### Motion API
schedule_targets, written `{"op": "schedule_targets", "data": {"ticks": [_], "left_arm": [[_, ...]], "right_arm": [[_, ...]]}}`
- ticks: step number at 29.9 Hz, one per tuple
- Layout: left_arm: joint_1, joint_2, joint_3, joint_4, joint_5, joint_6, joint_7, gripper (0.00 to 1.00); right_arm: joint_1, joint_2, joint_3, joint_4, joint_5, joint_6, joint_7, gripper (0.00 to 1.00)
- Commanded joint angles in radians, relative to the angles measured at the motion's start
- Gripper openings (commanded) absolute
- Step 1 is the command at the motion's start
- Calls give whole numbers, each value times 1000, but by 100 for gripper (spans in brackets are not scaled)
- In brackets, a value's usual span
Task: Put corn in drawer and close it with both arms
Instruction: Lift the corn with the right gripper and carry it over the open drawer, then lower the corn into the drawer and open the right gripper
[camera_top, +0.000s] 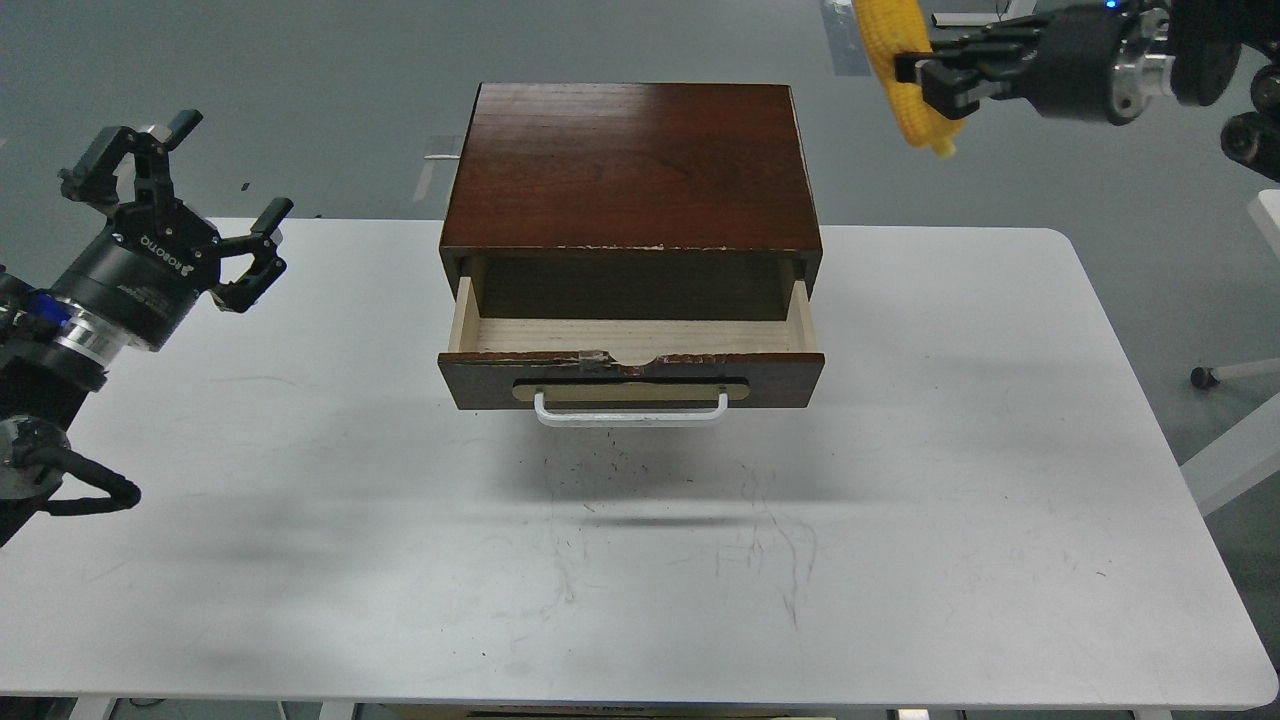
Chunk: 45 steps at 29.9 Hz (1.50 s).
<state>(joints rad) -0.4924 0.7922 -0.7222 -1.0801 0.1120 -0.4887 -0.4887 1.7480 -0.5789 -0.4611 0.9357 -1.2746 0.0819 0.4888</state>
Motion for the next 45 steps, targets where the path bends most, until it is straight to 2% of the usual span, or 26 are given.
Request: {"op": "schedule_targets", "data": {"ticks": [1,10,15,21,31,37,38,43,45], "left_arm": [[0,12,0,0,0,0,0,100],[2,39,1,-15,0,0,0,100],[0,45,0,-17,0,0,0,100],[2,48,1,-20,0,0,0,100],[2,48,1,-20,0,0,0,100],[2,48,1,-20,0,0,0,100],[2,48,1,-20,0,0,0,100],[2,48,1,-20,0,0,0,100],[3,48,1,-20,0,0,0,100]], "right_arm": [[86,120,-49,29,-3,1,0,13],[171,422,-132,68,-25,-2,0,13],[185,517,-211,68,-95,-31,0,12],[177,560,-312,61,-181,-129,0,12],[94,576,-369,22,-181,-140,0,14],[62,574,-370,14,-181,-142,0,32],[59,574,-370,14,-181,-142,0,44],[56,574,-369,15,-180,-142,0,64],[56,574,-369,15,-180,-142,0,65]]}}
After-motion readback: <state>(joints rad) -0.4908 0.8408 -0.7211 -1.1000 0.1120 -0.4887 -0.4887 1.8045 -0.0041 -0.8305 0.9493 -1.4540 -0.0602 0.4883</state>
